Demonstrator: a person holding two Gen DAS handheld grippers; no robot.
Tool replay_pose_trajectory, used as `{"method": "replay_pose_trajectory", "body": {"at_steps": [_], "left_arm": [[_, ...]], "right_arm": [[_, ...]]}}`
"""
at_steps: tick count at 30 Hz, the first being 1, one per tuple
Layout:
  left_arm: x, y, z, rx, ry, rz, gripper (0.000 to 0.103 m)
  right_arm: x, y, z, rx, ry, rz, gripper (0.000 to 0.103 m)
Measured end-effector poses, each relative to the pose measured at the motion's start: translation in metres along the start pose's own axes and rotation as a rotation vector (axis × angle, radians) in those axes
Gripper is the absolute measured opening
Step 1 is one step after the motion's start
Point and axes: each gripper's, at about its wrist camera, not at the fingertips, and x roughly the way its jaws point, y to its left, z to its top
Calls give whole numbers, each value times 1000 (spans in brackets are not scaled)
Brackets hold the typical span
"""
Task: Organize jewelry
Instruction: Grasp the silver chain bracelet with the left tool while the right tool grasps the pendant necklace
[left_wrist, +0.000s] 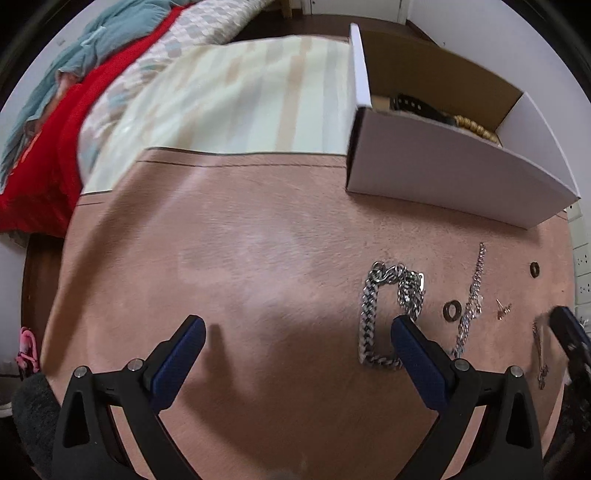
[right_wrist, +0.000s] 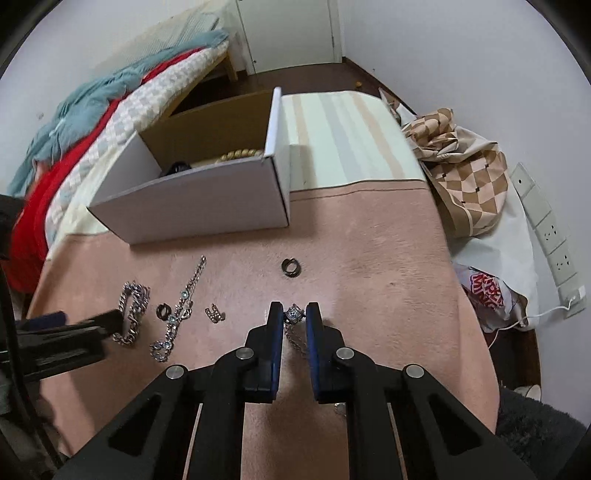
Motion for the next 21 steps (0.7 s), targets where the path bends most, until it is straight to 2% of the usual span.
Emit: {"method": "replay_pose_trajectory", "body": {"at_steps": [3, 5, 6, 9, 10, 15, 21], "left_arm": [[-3, -3, 2, 16, -53, -52, 84], [-6, -10, 1, 54, -79, -72, 65], [-8, -14, 1, 78, -90, -81, 61], [-12, -22, 5, 121, -100, -102, 25], [-12, -21, 7, 120, -91, -111, 6], [-17, -4, 5, 59, -64, -184, 6], [-50, 17, -8, 23, -109, -244, 5]], "right_arm": [[-7, -4, 2, 17, -9, 2, 13], [-9, -5, 3, 24, -10, 0, 13], [-10, -5, 3, 28, -10, 1, 13], [-13, -6, 4, 37, -12, 7, 13], [-15, -7, 5, 41, -15, 12, 13], [-34, -6, 8, 56, -50, 41, 13], [-55, -2, 15, 65, -82, 77, 13]]}}
